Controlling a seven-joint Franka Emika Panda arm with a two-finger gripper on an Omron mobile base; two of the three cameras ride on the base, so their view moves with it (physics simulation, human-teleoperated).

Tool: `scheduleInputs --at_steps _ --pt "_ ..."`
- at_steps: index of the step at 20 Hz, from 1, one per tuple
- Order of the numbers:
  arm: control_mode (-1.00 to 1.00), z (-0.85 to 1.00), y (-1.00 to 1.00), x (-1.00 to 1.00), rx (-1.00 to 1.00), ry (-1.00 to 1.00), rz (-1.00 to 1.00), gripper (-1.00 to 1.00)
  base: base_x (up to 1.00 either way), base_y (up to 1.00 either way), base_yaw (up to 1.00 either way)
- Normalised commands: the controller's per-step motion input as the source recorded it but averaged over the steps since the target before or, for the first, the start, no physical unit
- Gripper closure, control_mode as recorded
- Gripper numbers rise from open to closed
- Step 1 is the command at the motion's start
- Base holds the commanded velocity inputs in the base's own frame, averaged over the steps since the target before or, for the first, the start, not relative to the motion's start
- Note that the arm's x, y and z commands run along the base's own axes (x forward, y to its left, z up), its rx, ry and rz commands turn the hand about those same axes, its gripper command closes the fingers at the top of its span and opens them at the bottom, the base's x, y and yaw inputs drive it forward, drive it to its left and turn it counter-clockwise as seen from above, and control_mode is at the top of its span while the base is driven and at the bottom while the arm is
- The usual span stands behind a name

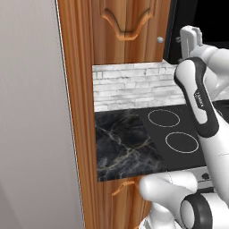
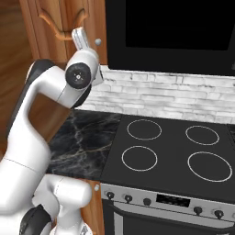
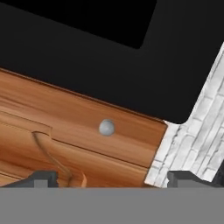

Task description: Move the mustard and shaker from the cabinet to the dining counter.

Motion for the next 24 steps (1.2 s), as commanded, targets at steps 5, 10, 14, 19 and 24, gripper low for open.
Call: scheduleInputs --at_steps 5,10,14,19,24 --pt "-1.00 0.01 0.06 0.53 0.01 0.00 0.00 -1.00 0.00 0.00 0.00" --pt "-1.00 0.01 0.04 0.58 0.00 0.00 0.00 -1.00 0.00 0.00 0.00" --pt "-1.00 0.00 0.00 0.65 0.00 0.00 0.01 -1.00 0.00 0.00 0.00" --pt "-1.00 0.00 0.00 0.64 0.02 0.00 0.03 -1.00 0.00 0.00 0.00" --pt "-1.00 0.00 0.00 0.62 0.03 0.00 0.03 -1.00 0.00 0.00 0.00"
